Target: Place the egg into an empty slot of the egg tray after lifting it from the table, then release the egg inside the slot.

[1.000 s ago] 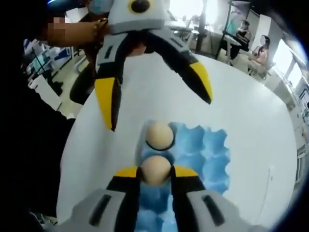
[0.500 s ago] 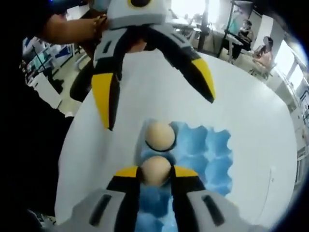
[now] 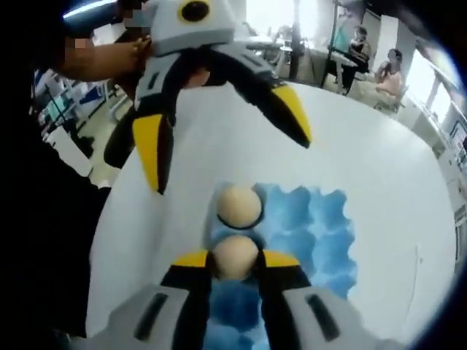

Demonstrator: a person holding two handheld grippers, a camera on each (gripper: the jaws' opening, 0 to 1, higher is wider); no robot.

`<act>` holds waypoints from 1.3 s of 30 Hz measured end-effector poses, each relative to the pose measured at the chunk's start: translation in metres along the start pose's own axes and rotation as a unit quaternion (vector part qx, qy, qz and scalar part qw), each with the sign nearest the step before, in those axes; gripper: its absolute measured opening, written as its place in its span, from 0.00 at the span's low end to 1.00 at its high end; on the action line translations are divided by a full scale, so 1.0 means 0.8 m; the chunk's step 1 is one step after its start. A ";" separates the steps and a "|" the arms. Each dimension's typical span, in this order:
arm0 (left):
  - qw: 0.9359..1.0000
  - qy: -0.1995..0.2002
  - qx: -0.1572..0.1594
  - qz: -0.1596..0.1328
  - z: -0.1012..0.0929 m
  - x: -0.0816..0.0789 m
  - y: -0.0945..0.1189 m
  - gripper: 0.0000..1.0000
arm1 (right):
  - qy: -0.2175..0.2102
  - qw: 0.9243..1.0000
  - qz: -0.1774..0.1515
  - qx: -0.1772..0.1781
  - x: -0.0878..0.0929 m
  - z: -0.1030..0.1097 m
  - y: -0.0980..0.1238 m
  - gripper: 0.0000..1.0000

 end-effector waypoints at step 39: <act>1.000 -0.009 0.004 0.005 0.006 -0.008 -0.007 0.58 | -0.032 0.996 -0.070 0.037 0.062 0.020 0.056 0.30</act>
Point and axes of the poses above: the point that each gripper's makers call its tool centre point, and the gripper's own axes: y roughly backward along the fingers, z roughly to its left, x roughly out of its underside, the point moved 8 cm from there along y, roughly backward along the fingers, and after that the axes turned 4 degrees about x, right-handed, at the moved point
